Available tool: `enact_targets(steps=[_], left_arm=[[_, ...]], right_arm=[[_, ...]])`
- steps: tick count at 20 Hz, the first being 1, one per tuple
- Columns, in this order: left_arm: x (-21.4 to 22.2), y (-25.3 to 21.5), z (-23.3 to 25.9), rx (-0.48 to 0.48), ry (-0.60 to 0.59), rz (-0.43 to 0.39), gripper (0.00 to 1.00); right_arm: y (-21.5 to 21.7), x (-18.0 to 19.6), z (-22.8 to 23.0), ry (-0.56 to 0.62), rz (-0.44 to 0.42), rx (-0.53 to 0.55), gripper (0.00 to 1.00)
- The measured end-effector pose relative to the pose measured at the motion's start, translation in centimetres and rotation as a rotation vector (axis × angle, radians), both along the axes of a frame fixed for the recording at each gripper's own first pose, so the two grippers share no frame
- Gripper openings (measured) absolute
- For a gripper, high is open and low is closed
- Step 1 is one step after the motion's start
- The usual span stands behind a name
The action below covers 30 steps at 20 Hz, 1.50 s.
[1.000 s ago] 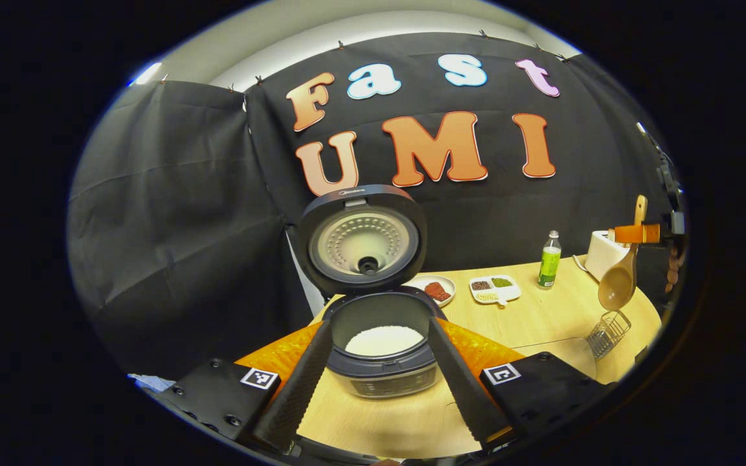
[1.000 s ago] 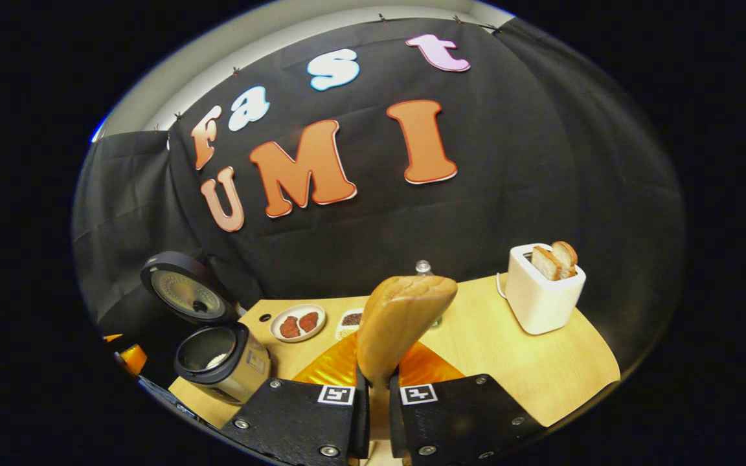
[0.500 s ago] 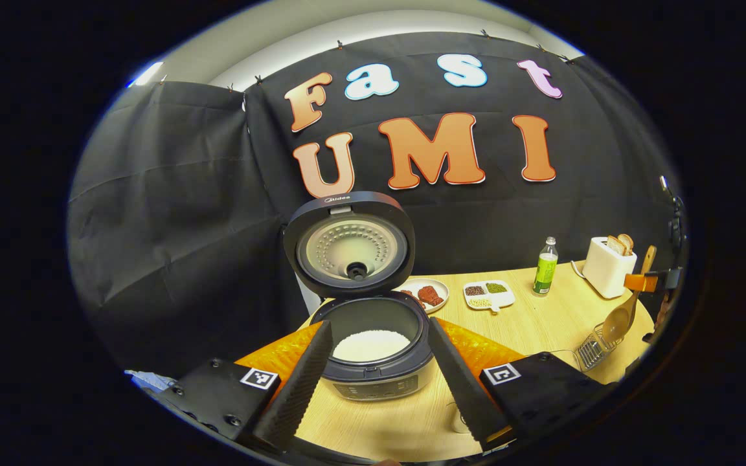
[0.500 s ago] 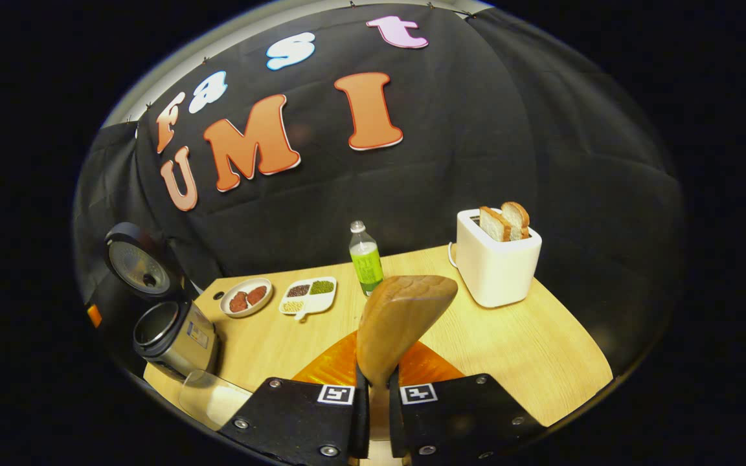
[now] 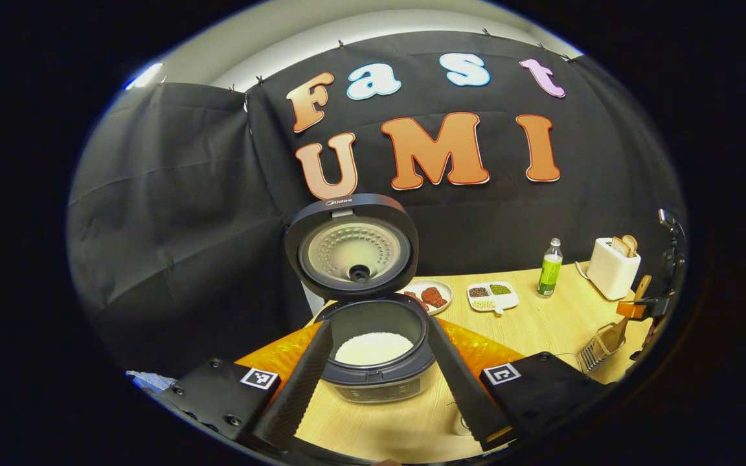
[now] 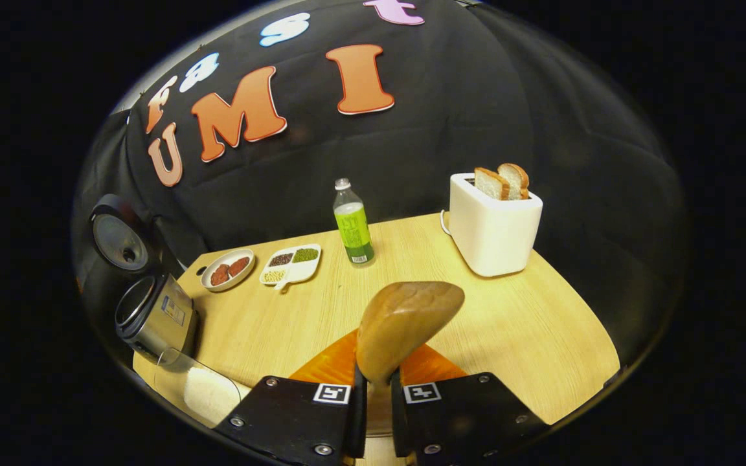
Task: Close the left gripper, press the button to open the rice cooker; take a wooden spoon from the chopstick holder with the right hand, scoop a spoonful of rice and pour it into the rice cooker, then put the wooden spoon back into the chopstick holder.
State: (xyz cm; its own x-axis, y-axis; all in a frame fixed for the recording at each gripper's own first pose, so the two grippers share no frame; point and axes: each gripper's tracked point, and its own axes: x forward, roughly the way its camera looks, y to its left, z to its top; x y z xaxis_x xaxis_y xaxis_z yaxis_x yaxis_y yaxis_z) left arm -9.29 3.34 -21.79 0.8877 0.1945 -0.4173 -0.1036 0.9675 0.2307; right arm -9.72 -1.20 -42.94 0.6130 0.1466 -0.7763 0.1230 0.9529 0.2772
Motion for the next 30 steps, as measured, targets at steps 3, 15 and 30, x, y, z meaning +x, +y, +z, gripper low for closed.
enact_targets(steps=[3,15,30], left_arm=[[0.9,0.6,-0.1,-0.004,-0.001,0.002,0.99],[13.7,3.3,7.9,-0.076,-0.205,0.009,0.99],[27.8,7.0,4.4,-0.076,-0.033,0.009,0.91]], right_arm=[[-0.4,-1.2,-0.1,0.040,-0.011,-0.001,0.16],[-3.4,-1.1,4.6,0.054,-0.078,-0.078,0.45],[-2.9,1.7,15.5,-0.101,-0.100,-0.151,0.73]])
